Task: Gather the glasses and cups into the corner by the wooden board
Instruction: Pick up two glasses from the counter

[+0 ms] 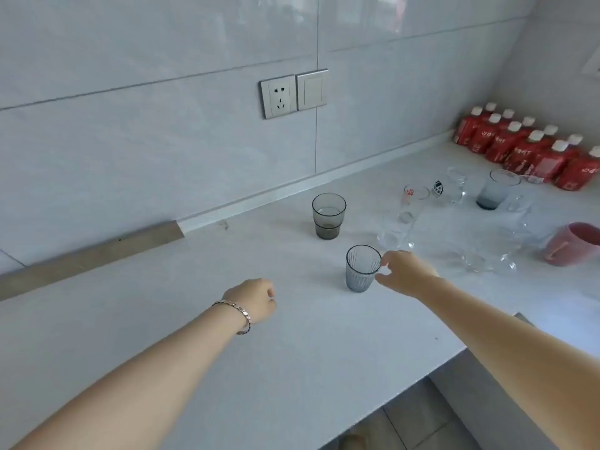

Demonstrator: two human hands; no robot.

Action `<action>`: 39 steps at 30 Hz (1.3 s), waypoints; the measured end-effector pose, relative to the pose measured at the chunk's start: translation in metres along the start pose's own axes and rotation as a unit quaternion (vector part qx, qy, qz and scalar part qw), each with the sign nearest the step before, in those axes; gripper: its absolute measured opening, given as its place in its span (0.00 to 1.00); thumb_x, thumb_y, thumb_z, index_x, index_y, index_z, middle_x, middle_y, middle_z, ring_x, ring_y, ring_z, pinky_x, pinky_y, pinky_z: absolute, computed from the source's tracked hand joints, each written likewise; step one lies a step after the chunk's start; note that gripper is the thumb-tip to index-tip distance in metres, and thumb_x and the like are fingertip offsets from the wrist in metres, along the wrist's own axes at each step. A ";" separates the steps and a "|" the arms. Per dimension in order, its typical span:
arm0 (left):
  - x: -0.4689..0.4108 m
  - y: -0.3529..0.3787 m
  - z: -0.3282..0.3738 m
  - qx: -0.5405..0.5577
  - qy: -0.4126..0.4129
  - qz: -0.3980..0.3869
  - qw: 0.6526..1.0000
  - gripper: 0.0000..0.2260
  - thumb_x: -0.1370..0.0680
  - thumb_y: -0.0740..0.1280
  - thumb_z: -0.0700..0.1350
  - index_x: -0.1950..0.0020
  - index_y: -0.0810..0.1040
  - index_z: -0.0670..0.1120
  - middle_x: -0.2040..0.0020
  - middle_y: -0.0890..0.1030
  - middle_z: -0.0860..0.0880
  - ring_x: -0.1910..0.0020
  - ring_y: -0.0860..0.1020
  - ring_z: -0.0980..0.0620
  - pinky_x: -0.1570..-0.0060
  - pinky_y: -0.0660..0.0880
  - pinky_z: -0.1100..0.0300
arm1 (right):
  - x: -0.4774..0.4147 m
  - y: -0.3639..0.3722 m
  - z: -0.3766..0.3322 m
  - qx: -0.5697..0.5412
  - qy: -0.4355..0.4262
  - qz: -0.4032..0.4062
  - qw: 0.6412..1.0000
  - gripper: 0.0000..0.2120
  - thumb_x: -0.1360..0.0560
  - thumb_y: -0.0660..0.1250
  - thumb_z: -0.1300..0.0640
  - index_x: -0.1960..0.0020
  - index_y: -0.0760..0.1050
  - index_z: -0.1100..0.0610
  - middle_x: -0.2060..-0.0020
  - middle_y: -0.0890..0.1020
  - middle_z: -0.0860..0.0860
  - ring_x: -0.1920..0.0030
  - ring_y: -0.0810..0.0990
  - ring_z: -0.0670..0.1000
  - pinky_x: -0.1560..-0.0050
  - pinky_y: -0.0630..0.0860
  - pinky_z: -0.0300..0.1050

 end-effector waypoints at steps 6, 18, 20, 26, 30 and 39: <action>-0.050 0.029 0.014 0.038 -0.074 -0.051 0.995 0.13 0.22 0.58 0.47 0.39 0.73 0.49 0.39 0.78 0.50 0.44 0.79 0.47 0.46 0.74 0.57 | -0.057 0.010 -0.006 0.054 -0.082 -0.058 0.993 0.46 0.36 0.72 0.39 0.27 0.55 0.53 0.32 0.66 0.53 0.31 0.67 0.55 0.37 0.69 0.49; -0.175 -0.049 0.089 0.155 -0.047 0.113 0.980 0.42 0.28 0.69 0.52 0.24 0.45 0.46 0.23 0.53 0.49 0.28 0.65 0.47 0.33 0.69 0.51 | -0.121 -0.027 0.000 -0.114 -0.111 -0.059 0.985 0.40 0.39 0.74 0.40 0.32 0.62 0.46 0.46 0.72 0.44 0.42 0.76 0.46 0.45 0.73 0.42; -0.209 -0.057 0.107 0.146 -0.033 0.100 0.984 0.50 0.32 0.73 0.55 0.24 0.42 0.46 0.22 0.49 0.48 0.26 0.61 0.48 0.31 0.67 0.50 | -0.132 -0.044 -0.001 -0.124 -0.114 -0.033 0.985 0.40 0.39 0.74 0.39 0.32 0.63 0.46 0.45 0.72 0.45 0.43 0.76 0.46 0.44 0.74 0.44; -0.240 -0.050 0.125 0.138 -0.033 0.084 0.986 0.45 0.37 0.76 0.55 0.27 0.54 0.49 0.29 0.63 0.49 0.34 0.71 0.48 0.42 0.75 0.50 | -0.150 -0.056 0.001 -0.108 -0.103 -0.004 0.989 0.40 0.40 0.75 0.38 0.33 0.64 0.46 0.49 0.70 0.45 0.45 0.76 0.47 0.46 0.75 0.44; -0.189 -0.046 0.088 0.235 -0.056 0.155 0.958 0.40 0.37 0.77 0.51 0.31 0.60 0.49 0.34 0.66 0.50 0.38 0.72 0.50 0.44 0.74 0.56 | -0.141 -0.044 -0.015 -0.085 -0.126 -0.026 0.988 0.42 0.40 0.75 0.39 0.32 0.62 0.45 0.44 0.71 0.47 0.42 0.75 0.48 0.46 0.75 0.45; -0.001 -0.024 -0.099 0.341 -0.190 0.228 0.892 0.40 0.43 0.79 0.50 0.36 0.64 0.56 0.44 0.67 0.57 0.43 0.72 0.56 0.44 0.78 0.51 | -0.081 0.027 -0.152 -0.036 -0.238 -0.114 0.964 0.42 0.39 0.75 0.40 0.31 0.60 0.45 0.44 0.69 0.46 0.38 0.72 0.48 0.44 0.73 0.42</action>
Point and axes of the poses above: each hand's wrist, its own x-axis away from the middle knuckle, its own y-axis out of the palm, z = x × y, the point moved 8 cm from there along -x, towards the middle knuckle
